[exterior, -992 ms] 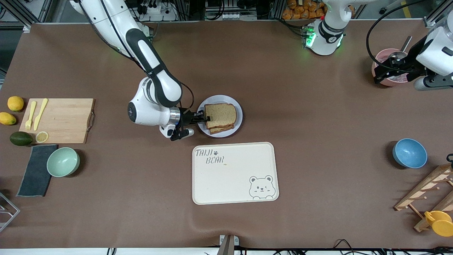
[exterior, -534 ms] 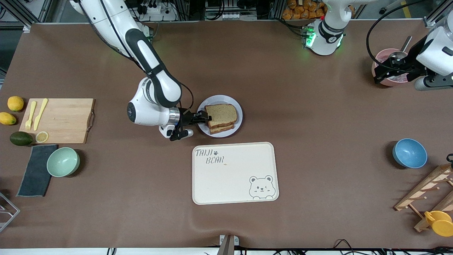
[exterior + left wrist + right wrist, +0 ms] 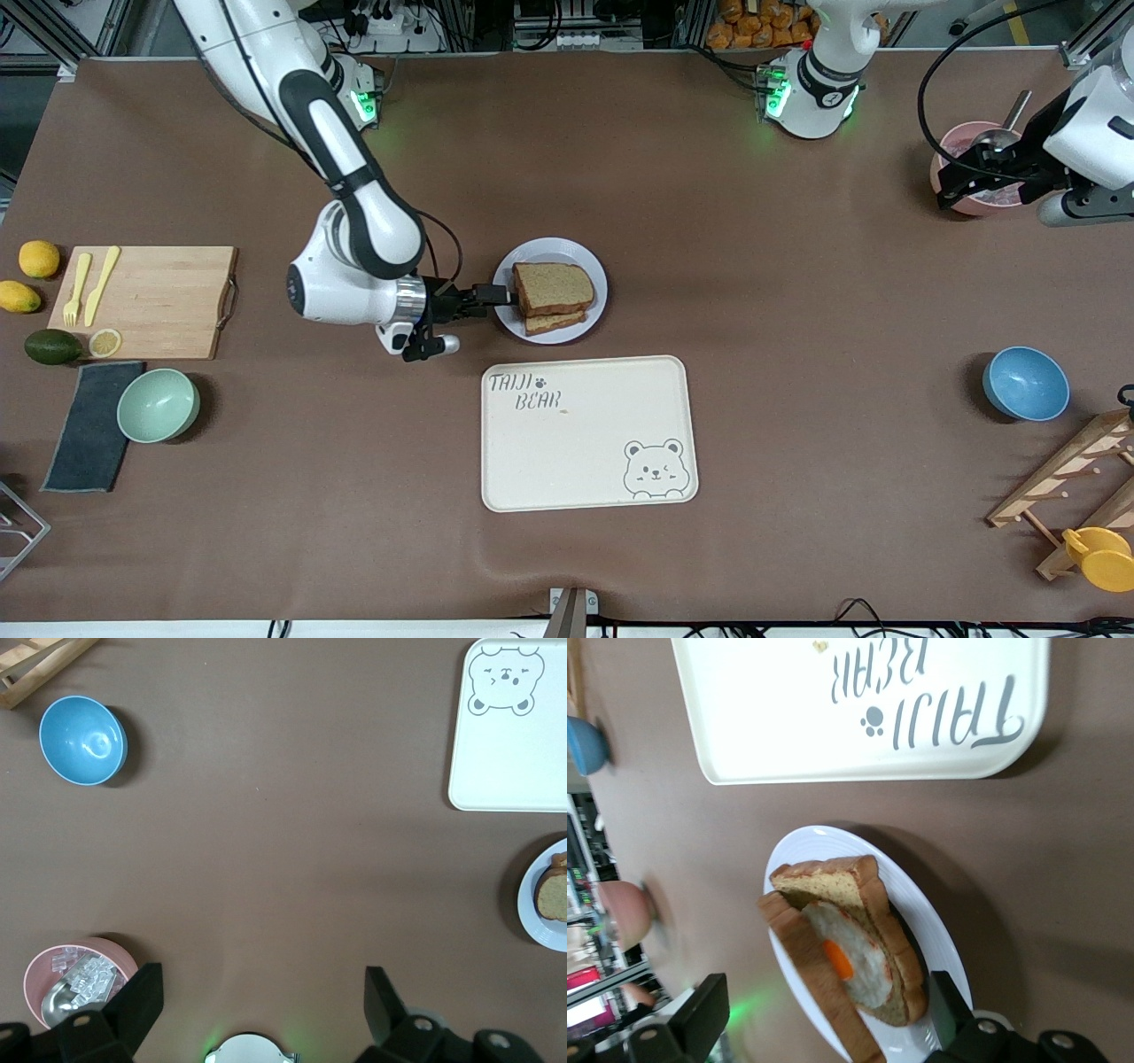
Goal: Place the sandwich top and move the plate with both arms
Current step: 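Withdraw the right gripper while the left gripper moves toward the plate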
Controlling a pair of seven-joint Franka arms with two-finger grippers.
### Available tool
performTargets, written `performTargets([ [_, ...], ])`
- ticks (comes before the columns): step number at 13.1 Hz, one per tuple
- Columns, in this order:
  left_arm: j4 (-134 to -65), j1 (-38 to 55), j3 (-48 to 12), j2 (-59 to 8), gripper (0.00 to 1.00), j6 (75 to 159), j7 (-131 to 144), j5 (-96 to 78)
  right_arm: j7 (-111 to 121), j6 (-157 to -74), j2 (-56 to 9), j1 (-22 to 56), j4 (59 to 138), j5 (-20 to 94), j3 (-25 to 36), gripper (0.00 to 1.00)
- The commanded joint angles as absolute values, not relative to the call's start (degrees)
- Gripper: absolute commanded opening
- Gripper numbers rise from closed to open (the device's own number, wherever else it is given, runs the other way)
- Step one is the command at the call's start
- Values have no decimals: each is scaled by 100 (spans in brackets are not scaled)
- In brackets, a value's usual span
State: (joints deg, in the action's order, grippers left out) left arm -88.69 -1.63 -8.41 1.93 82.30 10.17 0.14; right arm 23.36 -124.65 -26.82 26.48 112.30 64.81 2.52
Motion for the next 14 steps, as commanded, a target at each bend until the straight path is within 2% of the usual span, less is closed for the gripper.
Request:
performTargets([
  [1,-8877,-211,-861,159,100,8253,940,-114,2136,-11710,-2531,2243,11066,6189,395,100],
  [7,-8894,-202,-861,53,100,8367,958,-264,2021,-10821,-2382,1899,11065,5555,1080,100],
  [11,-9087,-202,-861,44,100,8385,976,-500,2843,-10538,-2443,890,11030,4774,1178,100],
  [14,-9315,-220,-870,53,100,8411,967,-694,3638,-10529,-2452,423,10908,4144,1178,100],
])
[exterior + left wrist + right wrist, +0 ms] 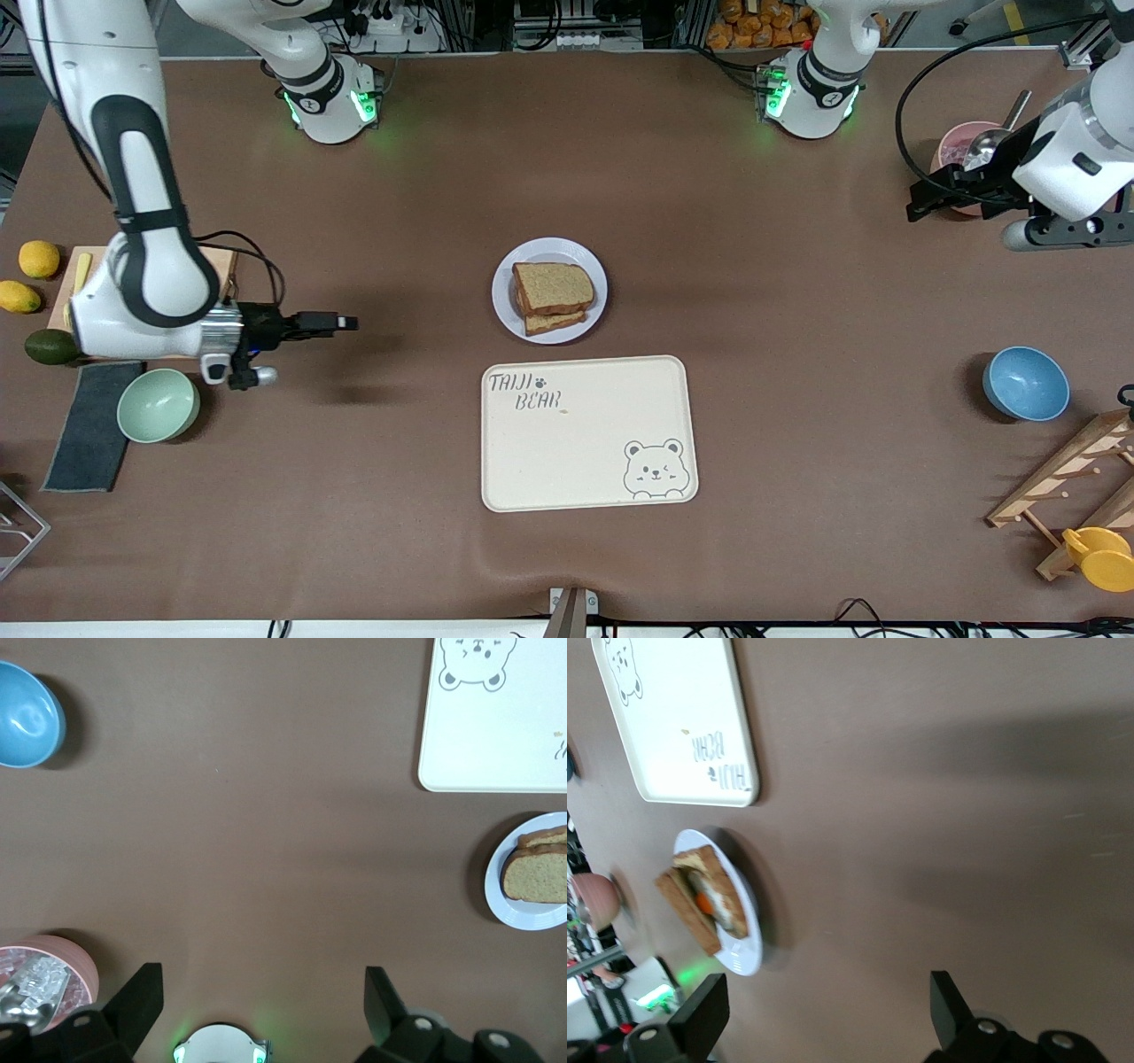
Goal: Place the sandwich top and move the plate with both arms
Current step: 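Withdraw the right gripper while the left gripper moves toward the plate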
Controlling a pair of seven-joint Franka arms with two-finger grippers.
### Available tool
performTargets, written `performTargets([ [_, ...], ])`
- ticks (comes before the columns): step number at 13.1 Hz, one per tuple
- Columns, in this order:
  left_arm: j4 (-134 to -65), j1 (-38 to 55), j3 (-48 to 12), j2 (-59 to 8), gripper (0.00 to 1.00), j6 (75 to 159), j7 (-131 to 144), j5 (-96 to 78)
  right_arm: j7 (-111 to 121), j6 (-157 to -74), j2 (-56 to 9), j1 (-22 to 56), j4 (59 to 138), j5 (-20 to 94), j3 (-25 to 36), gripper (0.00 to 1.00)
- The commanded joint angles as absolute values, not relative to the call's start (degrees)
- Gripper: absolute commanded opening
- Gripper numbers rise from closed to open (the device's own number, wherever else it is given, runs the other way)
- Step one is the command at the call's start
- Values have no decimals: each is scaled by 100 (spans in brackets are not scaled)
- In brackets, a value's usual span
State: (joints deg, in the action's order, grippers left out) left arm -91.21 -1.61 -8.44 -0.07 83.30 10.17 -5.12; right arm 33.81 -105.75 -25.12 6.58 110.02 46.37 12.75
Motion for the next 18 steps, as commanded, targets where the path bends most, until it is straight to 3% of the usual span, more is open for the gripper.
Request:
performTargets([
  [1,-9517,-237,-861,61,100,8429,958,-973,3647,-10521,-2435,344,10707,3635,1178,100],
  [5,-10666,-343,-879,79,100,9533,940,-1572,3595,-9267,-2391,17,9241,2244,1204,100],
  [10,-11899,-343,-1204,18,100,10730,932,-2897,3419,-7991,-2347,17,7657,1608,1143,100],
  [13,-11979,-316,-1265,-298,100,10819,932,-3302,1889,-7412,-2180,44,7314,1539,958,100],
  [15,-12303,-282,-1388,-369,100,11204,923,-3848,656,-7225,-2032,27,7085,1005,521,100],
  [18,-12847,-272,-1984,-404,100,12326,923,-3928,396,-7512,-1278,44,7696,581,387,100],
])
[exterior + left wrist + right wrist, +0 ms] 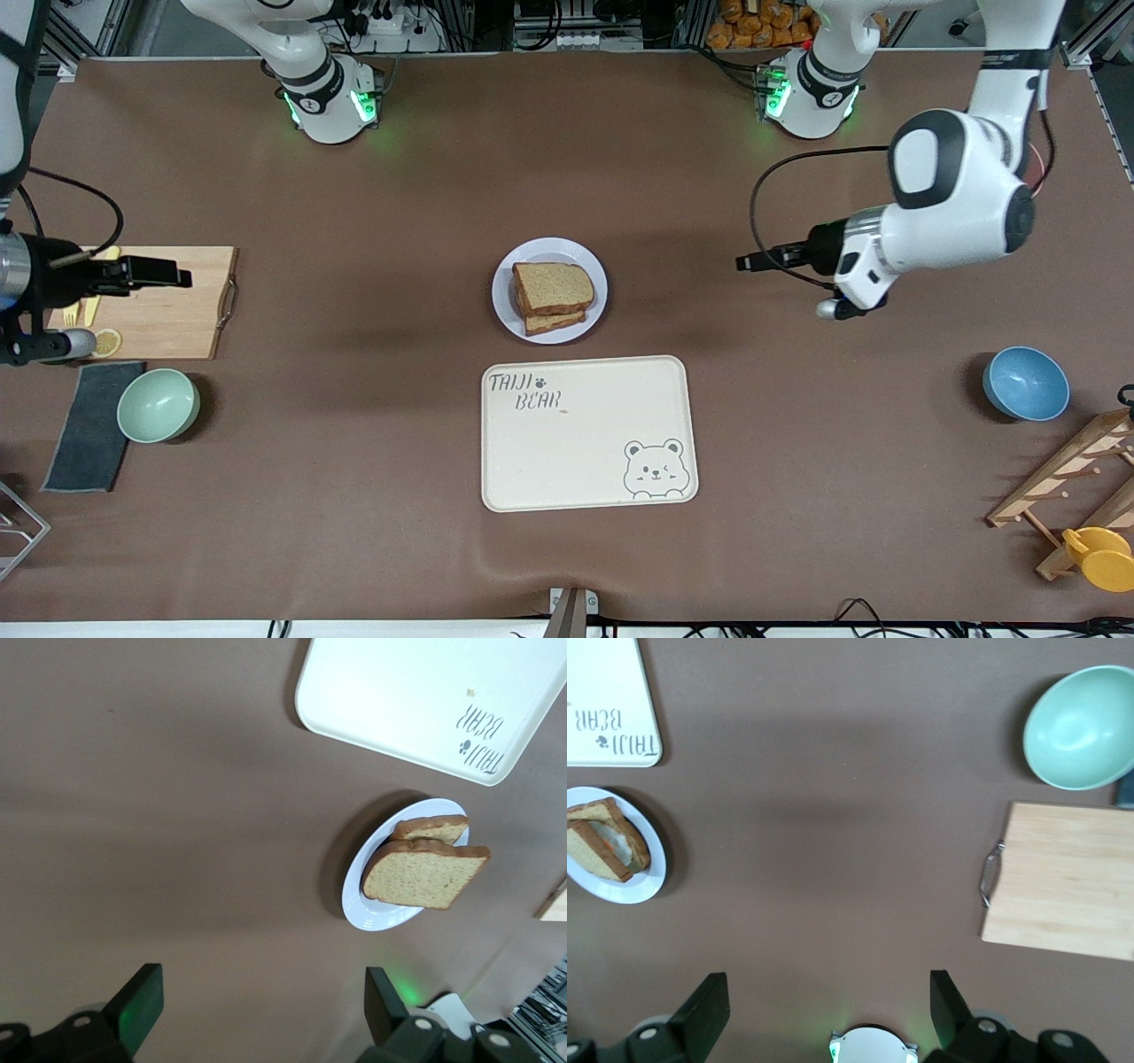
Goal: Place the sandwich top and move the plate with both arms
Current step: 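Reach the left gripper to the plate rim and grasp it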
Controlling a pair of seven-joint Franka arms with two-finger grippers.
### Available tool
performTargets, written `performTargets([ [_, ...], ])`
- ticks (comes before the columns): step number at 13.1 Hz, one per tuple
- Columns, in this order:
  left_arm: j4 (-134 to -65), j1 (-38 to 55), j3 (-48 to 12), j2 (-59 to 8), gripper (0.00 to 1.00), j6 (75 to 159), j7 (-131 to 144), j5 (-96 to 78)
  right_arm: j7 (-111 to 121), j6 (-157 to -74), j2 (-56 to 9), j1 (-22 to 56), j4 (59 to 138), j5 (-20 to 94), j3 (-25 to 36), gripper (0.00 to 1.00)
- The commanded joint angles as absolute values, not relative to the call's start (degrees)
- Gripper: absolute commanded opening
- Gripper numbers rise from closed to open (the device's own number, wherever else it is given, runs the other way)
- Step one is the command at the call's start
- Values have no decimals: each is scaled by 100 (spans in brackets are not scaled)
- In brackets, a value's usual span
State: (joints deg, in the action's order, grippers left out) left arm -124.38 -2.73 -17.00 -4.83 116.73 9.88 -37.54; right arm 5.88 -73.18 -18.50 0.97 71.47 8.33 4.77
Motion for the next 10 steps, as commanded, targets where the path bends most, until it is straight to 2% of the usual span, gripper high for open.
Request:
performTargets([
  [1,-12989,-272,-2213,-448,100,12714,923,-4094,387,-7924,-874,27,8265,537,387,100],
  [3,-13017,-290,-2338,-632,100,12814,914,-4611,387,-8724,-170,9,9347,475,317,100],
  [4,-13017,-281,-2347,-789,100,12814,723,-5084,387,-8989,-54,-9,9595,414,273,100],
  [7,-13034,-290,-2338,-1431,100,12910,-654,-6132,378,-9079,-44,-307,9545,369,71,100],
  [10,-13078,-307,-2347,-1976,100,13113,-1851,-6756,89,-9070,-27,-141,9554,360,123,100],
])
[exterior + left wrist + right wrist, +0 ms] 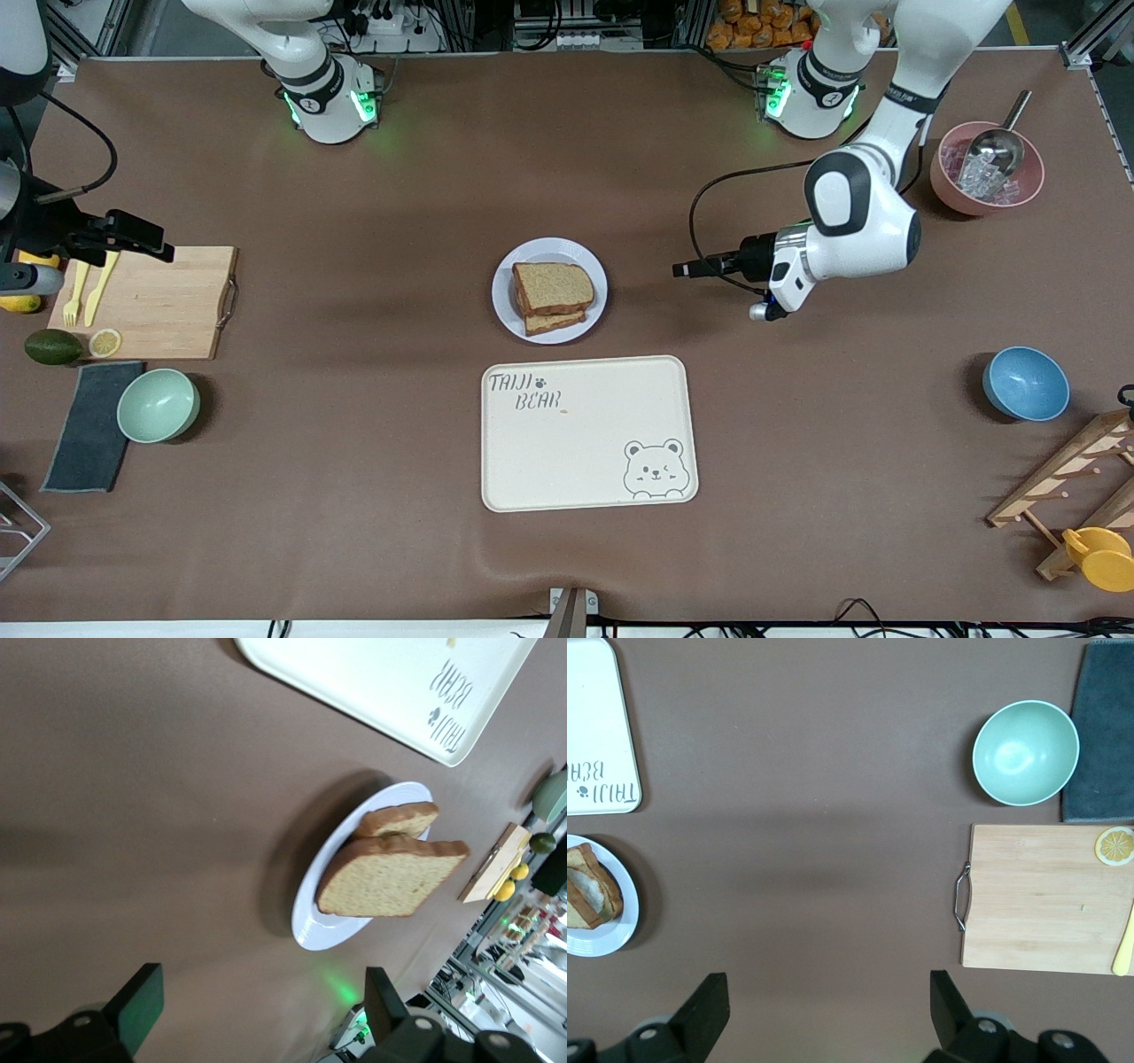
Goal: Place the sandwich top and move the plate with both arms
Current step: 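Reach the left gripper to the plate rim and grasp it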
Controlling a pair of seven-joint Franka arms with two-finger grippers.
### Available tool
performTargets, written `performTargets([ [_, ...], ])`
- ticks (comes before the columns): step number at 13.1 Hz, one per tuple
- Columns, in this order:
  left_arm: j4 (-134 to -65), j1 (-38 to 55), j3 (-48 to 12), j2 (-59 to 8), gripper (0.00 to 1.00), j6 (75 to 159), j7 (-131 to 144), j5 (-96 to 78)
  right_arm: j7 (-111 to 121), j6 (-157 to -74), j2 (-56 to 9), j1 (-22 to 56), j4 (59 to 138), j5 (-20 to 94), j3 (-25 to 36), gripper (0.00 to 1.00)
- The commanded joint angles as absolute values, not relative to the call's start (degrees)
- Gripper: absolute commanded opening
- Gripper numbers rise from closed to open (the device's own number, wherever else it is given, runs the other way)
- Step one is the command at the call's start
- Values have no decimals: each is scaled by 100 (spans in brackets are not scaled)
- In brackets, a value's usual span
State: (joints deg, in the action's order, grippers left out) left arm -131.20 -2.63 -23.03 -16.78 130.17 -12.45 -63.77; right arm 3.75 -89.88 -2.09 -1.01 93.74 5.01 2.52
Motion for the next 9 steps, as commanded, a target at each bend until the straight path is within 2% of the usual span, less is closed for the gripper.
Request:
performTargets([
  [1,-13078,-290,-2347,-2082,100,13113,-2159,-7072,88,-9079,-9,-141,9545,360,114,100],
  [6,-12982,-185,-2347,-2899,100,13113,-4408,-8865,88,-9176,-9,-149,9457,308,114,100],
  [9,-12771,26,-2347,-3067,100,13122,-4535,-9070,88,-9351,-35,-123,9361,28,70,100],
])
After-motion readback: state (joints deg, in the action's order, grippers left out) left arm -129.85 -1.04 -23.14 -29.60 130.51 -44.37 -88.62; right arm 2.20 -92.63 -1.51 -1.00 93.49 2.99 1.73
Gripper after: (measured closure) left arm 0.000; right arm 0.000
